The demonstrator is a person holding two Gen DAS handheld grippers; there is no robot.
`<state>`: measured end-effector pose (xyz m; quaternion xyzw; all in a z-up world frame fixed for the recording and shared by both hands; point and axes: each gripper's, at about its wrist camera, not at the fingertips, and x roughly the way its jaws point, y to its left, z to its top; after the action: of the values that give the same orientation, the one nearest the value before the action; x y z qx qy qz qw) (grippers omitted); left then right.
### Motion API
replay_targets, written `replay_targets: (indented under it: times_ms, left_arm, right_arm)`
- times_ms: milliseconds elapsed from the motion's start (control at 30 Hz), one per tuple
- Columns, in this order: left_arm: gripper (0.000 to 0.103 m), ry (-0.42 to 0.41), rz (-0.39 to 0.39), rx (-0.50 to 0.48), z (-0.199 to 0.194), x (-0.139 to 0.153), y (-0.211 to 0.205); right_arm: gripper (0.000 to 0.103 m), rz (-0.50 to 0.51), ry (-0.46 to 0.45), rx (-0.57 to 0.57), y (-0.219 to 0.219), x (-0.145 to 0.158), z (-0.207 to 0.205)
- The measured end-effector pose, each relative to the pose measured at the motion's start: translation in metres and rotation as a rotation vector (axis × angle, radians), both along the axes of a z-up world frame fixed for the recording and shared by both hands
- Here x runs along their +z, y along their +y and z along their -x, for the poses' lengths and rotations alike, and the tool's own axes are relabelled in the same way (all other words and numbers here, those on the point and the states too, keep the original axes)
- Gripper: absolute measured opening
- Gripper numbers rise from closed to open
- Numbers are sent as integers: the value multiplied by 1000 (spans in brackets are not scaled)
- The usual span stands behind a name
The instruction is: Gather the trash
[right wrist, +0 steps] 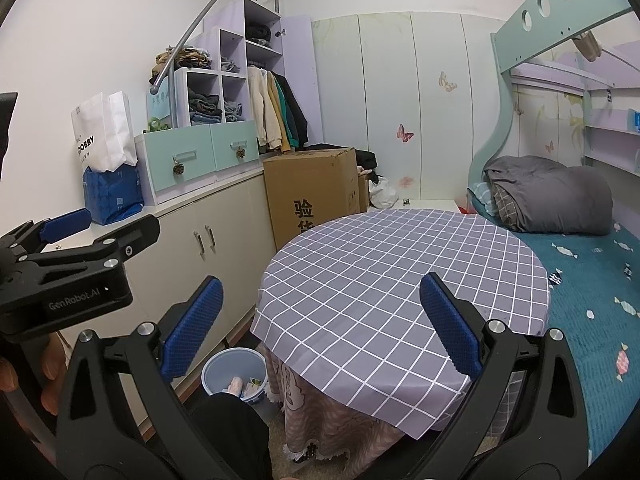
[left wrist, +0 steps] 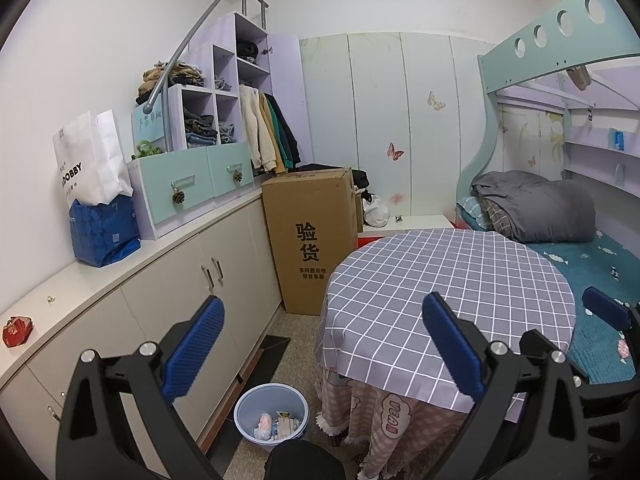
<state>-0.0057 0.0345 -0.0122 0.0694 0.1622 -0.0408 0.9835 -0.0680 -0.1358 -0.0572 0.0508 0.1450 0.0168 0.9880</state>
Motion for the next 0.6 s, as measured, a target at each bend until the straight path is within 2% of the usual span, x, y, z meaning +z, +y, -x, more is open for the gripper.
replay_targets:
  times_ms: [600]
  left_arm:
    - [97, 19, -6, 6, -6, -5, 3]
  right_arm:
    - [96, -6, 18, 4, 2, -6, -2]
